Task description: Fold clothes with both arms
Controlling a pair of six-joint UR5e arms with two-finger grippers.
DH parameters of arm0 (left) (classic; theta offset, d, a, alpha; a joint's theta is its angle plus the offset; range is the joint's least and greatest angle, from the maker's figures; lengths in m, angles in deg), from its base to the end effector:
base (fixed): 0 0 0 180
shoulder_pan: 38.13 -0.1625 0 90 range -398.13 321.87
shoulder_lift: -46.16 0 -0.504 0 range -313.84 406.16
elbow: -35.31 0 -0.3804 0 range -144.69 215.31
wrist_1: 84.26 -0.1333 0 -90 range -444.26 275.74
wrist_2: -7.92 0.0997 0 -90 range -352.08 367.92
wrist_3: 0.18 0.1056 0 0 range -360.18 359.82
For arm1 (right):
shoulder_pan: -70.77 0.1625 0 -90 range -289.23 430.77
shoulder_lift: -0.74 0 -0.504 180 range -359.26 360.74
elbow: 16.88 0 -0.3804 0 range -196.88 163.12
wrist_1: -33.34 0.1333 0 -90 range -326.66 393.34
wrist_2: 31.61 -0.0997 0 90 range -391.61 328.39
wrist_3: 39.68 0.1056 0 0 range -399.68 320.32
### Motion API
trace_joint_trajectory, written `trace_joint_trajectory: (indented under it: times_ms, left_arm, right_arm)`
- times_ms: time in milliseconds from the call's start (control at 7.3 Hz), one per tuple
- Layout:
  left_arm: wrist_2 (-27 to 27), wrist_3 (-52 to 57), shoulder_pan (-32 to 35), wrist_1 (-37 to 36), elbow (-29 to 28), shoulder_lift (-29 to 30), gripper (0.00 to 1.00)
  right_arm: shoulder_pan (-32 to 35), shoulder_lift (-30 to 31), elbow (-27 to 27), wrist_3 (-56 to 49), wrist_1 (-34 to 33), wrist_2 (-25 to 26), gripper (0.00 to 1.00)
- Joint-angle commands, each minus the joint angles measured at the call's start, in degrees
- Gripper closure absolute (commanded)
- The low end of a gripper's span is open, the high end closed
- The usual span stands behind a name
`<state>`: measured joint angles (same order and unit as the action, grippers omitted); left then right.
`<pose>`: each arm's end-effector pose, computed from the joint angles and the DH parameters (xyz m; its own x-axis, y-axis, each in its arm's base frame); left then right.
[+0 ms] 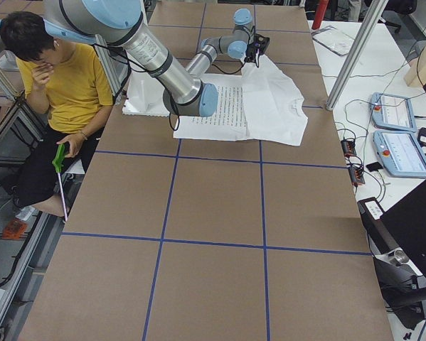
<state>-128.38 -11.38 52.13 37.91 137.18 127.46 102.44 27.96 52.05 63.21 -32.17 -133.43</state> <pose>-0.0589 -0.4268 0.6415 0.6789 0.2487 -0.6909 0.1382 0.8808 0.4529 -0.6792 -0.5502 0.0904 0.2557 0.4143 0.8735 -0.4221 0.8607 -0.2847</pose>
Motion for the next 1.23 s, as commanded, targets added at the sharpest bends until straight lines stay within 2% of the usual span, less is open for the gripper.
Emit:
trace_joint_trajectory:
  times_ms: [0,411,548,685,822,959,1095]
  left_arm:
    - [-0.02,0.04,0.0,0.0,0.0,0.0,0.0]
    - [-0.02,0.04,0.0,0.08,0.09,0.0,0.0]
    - [-0.02,-0.05,0.0,0.09,0.09,0.0,0.0]
    - [-0.02,0.04,0.0,0.09,0.09,0.0,0.0]
    - [-0.02,0.04,0.0,0.09,0.09,0.0,0.0]
    - [-0.02,-0.05,0.0,0.0,0.0,0.0,0.0]
    - [0.07,-0.05,0.0,-0.09,0.0,0.0,0.0]
  right_arm:
    - [-0.9,-0.06,-2.12,-0.06,2.13,1.36,1.0]
    - [-2.22,-0.23,-3.53,-0.06,2.23,2.85,1.0]
    - [-2.57,-1.1,-4.93,-0.06,3.36,3.29,0.94]
    - [-2.84,-2.85,-8.16,0.11,4.5,3.99,0.6]
    - [-3.19,-3.57,-9.15,0.12,4.6,4.17,0.36]
    - [-3.19,-3.66,-9.16,0.12,4.6,4.18,0.2]
    - [-3.19,-4.27,-9.16,0.2,4.6,4.18,0.19]
